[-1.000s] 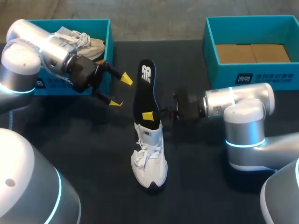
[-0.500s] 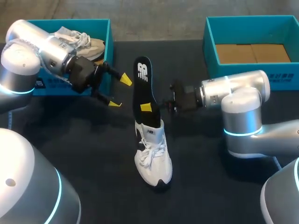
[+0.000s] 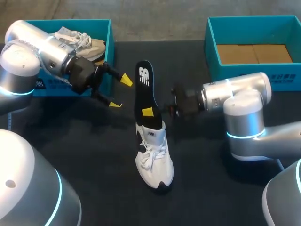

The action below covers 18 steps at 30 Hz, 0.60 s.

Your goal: Take the shoe out of the shoebox, open the shoe tongue, remove and reinsert the insole, then place the shoe into the shoebox

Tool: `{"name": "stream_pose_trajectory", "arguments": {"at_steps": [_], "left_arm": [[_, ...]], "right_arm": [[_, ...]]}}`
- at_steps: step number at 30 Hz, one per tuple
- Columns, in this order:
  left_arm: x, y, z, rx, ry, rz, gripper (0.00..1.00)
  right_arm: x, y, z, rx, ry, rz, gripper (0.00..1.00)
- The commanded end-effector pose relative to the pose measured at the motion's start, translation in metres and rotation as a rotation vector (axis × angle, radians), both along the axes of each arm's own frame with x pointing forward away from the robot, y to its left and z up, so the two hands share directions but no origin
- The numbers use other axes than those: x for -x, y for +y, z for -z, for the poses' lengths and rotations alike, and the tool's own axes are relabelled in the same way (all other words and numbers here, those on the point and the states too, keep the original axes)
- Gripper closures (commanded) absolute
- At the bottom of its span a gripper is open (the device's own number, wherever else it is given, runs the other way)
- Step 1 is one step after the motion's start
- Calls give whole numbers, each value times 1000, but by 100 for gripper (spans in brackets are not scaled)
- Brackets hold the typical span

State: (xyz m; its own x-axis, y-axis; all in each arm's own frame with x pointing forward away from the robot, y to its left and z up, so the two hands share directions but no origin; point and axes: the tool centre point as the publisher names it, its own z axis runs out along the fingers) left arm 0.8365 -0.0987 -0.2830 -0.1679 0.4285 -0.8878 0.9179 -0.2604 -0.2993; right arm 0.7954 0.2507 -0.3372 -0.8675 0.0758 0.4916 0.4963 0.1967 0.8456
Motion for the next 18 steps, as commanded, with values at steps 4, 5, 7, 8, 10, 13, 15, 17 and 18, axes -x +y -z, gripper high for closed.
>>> {"name": "stream_pose_trajectory", "arguments": {"at_steps": [4, 5, 7, 8, 10, 13, 15, 17, 18], "left_arm": [[-1, 0, 1, -2, 1, -2, 0], [-1, 0, 1, -3, 2, -1, 0], [-1, 0, 1, -5, 2, 0, 0], [-1, 0, 1, -6, 3, 1, 0], [0, 0, 0, -5, 3, 3, 0], [0, 0, 0, -3, 2, 3, 0], [-1, 0, -1, -2, 2, 2, 0], [-1, 0, -1, -1, 1, 1, 0], [0, 1, 0, -2, 1, 1, 0]], "right_arm": [[12, -2, 6, -31, -10, 8, 100], [14, -2, 7, -34, -11, 11, 100], [16, -3, 8, -37, -11, 12, 100], [17, -3, 10, -38, -9, 13, 100], [18, -3, 13, -41, -6, 14, 100], [19, -2, 15, -41, 4, 11, 100], [20, -2, 15, -41, 9, 9, 100], [21, -1, 15, -39, 15, 6, 100], [21, 0, 15, -35, 17, 3, 100]]}}
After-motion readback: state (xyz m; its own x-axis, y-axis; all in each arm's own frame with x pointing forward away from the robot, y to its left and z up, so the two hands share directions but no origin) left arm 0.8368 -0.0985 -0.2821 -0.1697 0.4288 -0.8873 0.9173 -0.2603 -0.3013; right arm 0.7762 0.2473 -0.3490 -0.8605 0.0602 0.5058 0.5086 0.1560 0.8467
